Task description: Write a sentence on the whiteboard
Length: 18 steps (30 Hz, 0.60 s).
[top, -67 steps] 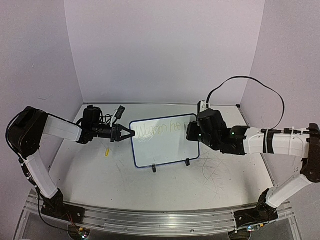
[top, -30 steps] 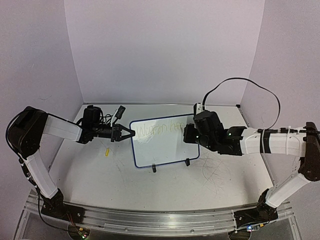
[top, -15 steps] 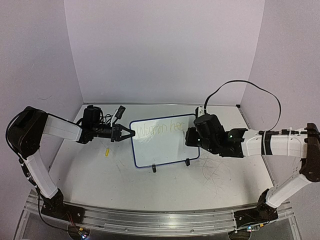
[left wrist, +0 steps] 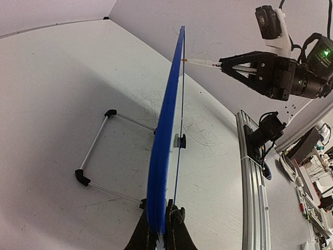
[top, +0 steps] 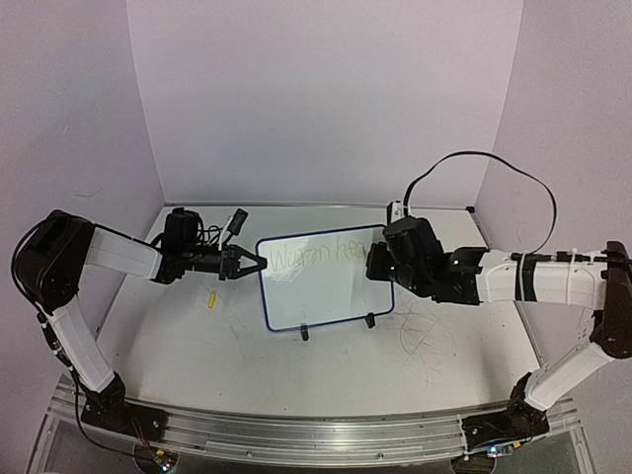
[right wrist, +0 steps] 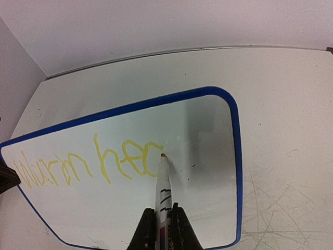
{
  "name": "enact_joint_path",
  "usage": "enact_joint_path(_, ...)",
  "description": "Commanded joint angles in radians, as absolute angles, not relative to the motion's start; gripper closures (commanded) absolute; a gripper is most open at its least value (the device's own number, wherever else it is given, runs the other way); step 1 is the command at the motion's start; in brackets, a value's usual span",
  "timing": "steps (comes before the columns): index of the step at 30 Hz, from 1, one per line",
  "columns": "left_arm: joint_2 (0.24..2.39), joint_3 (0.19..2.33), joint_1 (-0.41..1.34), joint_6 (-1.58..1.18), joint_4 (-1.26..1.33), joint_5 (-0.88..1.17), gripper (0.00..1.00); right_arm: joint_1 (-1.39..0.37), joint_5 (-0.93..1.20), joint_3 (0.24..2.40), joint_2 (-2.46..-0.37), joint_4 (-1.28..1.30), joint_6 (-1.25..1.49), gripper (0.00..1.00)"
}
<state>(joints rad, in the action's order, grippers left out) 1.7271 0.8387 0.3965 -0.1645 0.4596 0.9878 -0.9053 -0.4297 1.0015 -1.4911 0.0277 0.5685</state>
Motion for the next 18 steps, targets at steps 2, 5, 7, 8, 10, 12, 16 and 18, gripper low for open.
enact_joint_path(2,1.742,0.862,0.397,-0.098,0.410,0.871,1.00,-0.889,-0.459,1.047,-1.512,0.010,0.547,1.00)
enact_joint_path(5,1.743,0.863,0.398,-0.098,0.410,0.870,1.00,-0.890,-0.462,1.049,-1.510,0.010,0.542,1.00)
enact_joint_path(7,1.744,0.864,0.397,-0.098,0.410,0.872,1.00,-0.888,-0.463,1.051,-1.510,0.010,0.539,1.00)
enact_joint_path(8,1.744,0.864,0.398,-0.098,0.410,0.873,1.00,-0.888,-0.464,1.053,-1.511,0.010,0.537,1.00)
enact_joint_path(10,1.744,0.865,0.397,-0.098,0.408,0.873,1.00,-0.888,-0.462,1.057,-1.512,0.009,0.535,1.00)
enact_joint_path(12,1.744,0.864,0.398,-0.099,0.408,0.873,1.00,-0.888,-0.458,1.052,-1.509,0.010,0.537,1.00)
enact_joint_path(16,1.742,0.862,0.398,-0.098,0.408,0.870,1.00,-0.888,-0.439,1.024,-1.493,0.010,0.553,1.00)
enact_joint_path(18,1.740,0.861,0.398,-0.098,0.408,0.870,1.00,-0.890,-0.429,1.007,-1.484,0.009,0.561,1.00)
